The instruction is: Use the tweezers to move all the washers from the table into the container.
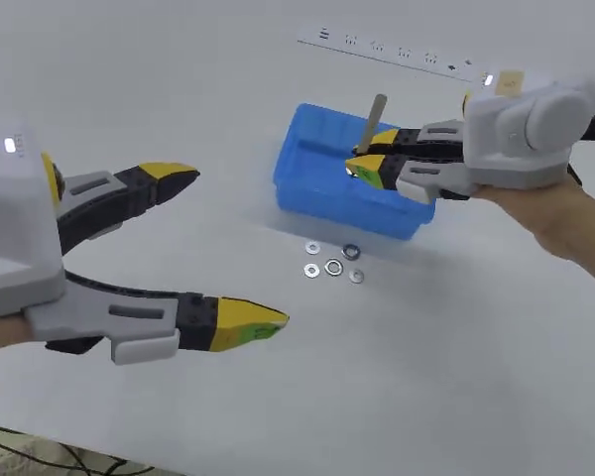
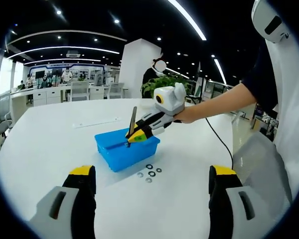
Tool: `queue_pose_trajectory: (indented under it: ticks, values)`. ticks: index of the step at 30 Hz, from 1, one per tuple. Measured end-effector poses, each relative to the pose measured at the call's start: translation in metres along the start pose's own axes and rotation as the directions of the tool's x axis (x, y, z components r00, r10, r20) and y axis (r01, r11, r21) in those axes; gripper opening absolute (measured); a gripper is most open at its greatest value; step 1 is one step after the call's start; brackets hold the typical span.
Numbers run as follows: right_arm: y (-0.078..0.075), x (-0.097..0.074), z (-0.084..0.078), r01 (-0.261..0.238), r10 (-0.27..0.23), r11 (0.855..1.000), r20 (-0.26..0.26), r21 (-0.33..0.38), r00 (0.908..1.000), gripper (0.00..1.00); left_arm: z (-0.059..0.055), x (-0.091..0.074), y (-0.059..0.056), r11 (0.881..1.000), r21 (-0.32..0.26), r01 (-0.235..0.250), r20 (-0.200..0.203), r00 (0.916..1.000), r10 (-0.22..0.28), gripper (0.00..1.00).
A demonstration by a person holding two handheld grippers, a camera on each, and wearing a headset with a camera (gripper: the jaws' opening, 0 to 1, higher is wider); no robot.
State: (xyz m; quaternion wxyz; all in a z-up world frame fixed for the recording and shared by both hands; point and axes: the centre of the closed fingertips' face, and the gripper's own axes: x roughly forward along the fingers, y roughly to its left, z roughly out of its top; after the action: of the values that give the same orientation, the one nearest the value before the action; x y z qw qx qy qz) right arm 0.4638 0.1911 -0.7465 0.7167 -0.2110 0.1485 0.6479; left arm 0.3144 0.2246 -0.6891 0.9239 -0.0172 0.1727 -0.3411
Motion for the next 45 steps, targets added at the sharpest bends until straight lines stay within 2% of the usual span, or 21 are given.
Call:
queue_pose_trajectory:
  ticks: [5, 7, 13, 16, 20, 26, 27, 30, 32, 36, 37, 39, 40, 42, 44, 45]
  values:
    - [-0.003, 0.002, -0.009, 0.001, -0.001, 1.0, -0.009, 0.018, 1.0, 0.09, -0.001, 0.001, -0.005, 1.0, -0.016, 0.018, 0.0, 0.9998, -0.018, 0.99]
    - [-0.003, 0.002, -0.011, 0.005, -0.004, 1.0, -0.013, 0.013, 0.9999, 0.09, -0.004, 0.003, -0.007, 1.0, -0.01, 0.018, -0.015, 0.9997, -0.019, 0.99]
    - [-0.003, 0.001, -0.012, 0.007, -0.006, 0.999, -0.009, 0.032, 0.9999, 0.1, -0.003, 0.006, -0.011, 1.0, -0.016, 0.025, -0.014, 0.9996, -0.025, 0.99]
    - [-0.004, 0.001, -0.011, 0.01, -0.01, 0.999, -0.009, 0.036, 0.9999, 0.1, -0.003, 0.006, -0.016, 0.998, -0.027, 0.049, -0.02, 0.9986, -0.049, 0.99]
    - [-0.004, 0.001, -0.012, 0.01, -0.01, 0.999, -0.012, 0.042, 0.9999, 0.1, -0.004, 0.005, -0.017, 0.998, -0.021, 0.053, -0.03, 0.9981, -0.053, 0.98]
    - [-0.002, -0.003, -0.01, 0.012, -0.011, 0.999, -0.014, 0.045, 0.9998, 0.08, -0.002, 0.006, -0.016, 0.998, -0.029, 0.049, -0.017, 0.9986, -0.05, 0.98]
    - [-0.002, -0.004, -0.008, 0.011, -0.011, 0.999, -0.014, 0.046, 0.9998, 0.08, 0.0, 0.007, -0.017, 0.997, -0.043, 0.058, -0.007, 0.9983, -0.058, 0.98]
    - [0.001, -0.006, -0.002, 0.003, -0.003, 1.0, -0.012, 0.025, 0.9999, 0.08, 0.018, 0.017, -0.012, 0.996, -0.067, 0.06, 0.065, 0.9963, -0.056, 0.97]
    - [0.003, -0.007, 0.0, -0.001, 0.001, 1.0, -0.012, 0.018, 0.9999, 0.07, 0.024, 0.024, -0.007, 0.996, -0.063, 0.066, 0.078, 0.9951, -0.061, 0.96]
    - [0.007, -0.01, 0.005, 0.0, 0.0, 1.0, -0.022, -0.011, 0.9998, 0.07, 0.04, 0.048, 0.016, 0.997, -0.054, 0.052, 0.095, 0.9943, -0.047, 0.9]
    - [0.007, -0.011, 0.005, 0.003, -0.004, 1.0, -0.031, -0.028, 0.9995, 0.07, 0.05, 0.056, 0.019, 0.997, -0.051, 0.058, 0.13, 0.9902, -0.051, 0.89]
    - [0.009, -0.013, 0.006, 0.001, -0.002, 1.0, -0.034, -0.03, 0.9994, 0.07, 0.062, 0.067, 0.024, 0.997, -0.047, 0.054, 0.16, 0.986, -0.046, 0.89]
    - [0.011, -0.014, 0.007, -0.003, 0.002, 1.0, -0.034, -0.03, 0.9994, 0.07, 0.066, 0.072, 0.027, 0.998, -0.035, 0.043, 0.162, 0.9861, -0.037, 0.89]
    - [0.013, -0.014, 0.008, -0.007, 0.005, 0.999, -0.04, -0.032, 0.9992, 0.08, 0.07, 0.083, 0.034, 0.999, 0.03, 0.033, 0.135, 0.9901, -0.037, 0.87]
    - [0.014, -0.015, 0.009, -0.007, 0.006, 0.999, -0.037, -0.039, 0.9993, 0.08, 0.075, 0.091, 0.035, 0.996, 0.073, 0.053, 0.125, 0.9902, -0.062, 0.8]
    - [0.014, -0.015, 0.01, -0.007, 0.005, 0.999, -0.036, -0.039, 0.9993, 0.08, 0.079, 0.094, 0.03, 0.995, 0.073, 0.069, 0.124, 0.9893, -0.078, 0.76]
